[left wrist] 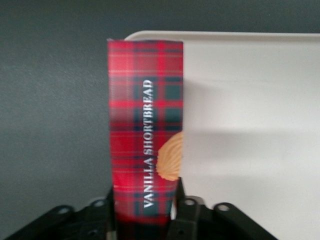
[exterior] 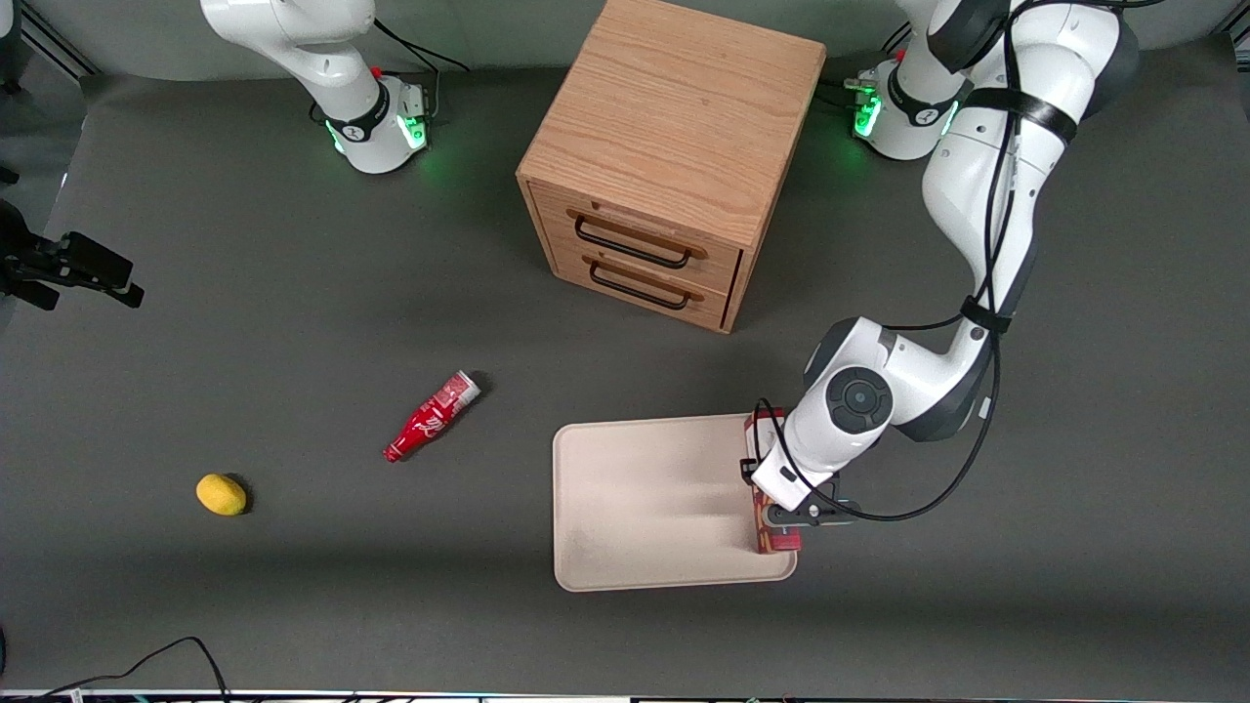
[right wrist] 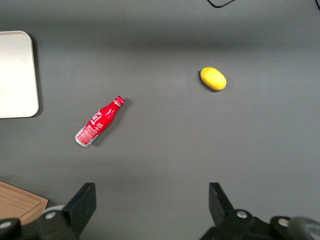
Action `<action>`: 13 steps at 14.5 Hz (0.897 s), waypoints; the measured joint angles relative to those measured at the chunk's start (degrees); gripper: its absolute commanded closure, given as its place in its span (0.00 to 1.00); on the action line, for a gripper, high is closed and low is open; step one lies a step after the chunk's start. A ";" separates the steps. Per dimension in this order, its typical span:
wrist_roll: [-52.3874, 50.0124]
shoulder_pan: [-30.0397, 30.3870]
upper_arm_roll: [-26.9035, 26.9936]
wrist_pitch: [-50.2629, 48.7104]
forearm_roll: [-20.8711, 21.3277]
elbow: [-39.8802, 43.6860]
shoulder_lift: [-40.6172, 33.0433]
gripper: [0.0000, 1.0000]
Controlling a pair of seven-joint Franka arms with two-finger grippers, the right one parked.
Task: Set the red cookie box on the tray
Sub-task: 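Set the box down on the tray and open the left gripper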
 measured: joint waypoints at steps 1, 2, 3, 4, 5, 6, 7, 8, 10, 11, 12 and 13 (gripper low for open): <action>0.00 0.13 0.00 0.00 0.09 0.05 0.00 0.00; 0.00 0.26 0.00 -0.01 0.14 0.10 -0.03 0.00; -0.01 0.33 0.00 -0.24 0.18 0.23 -0.15 0.00; -0.06 0.38 -0.01 -1.57 0.19 0.64 -0.51 0.00; -0.17 0.41 -0.06 -4.27 0.19 1.39 -1.31 0.00; -0.28 0.43 -0.16 -7.86 0.19 2.29 -2.71 0.00; -0.51 0.45 -0.24 -11.58 0.06 3.02 -4.72 0.00; -0.85 0.47 -0.28 -15.15 -0.50 3.43 -7.22 0.00; -1.35 0.83 -0.17 -21.21 -3.77 3.85 -12.72 0.00; -1.45 1.28 0.08 -23.84 -5.22 3.90 -15.54 0.00; -1.48 1.71 0.69 -26.66 -6.02 3.89 -18.40 0.00; -1.48 2.00 1.68 -29.25 -6.38 3.86 -21.00 0.00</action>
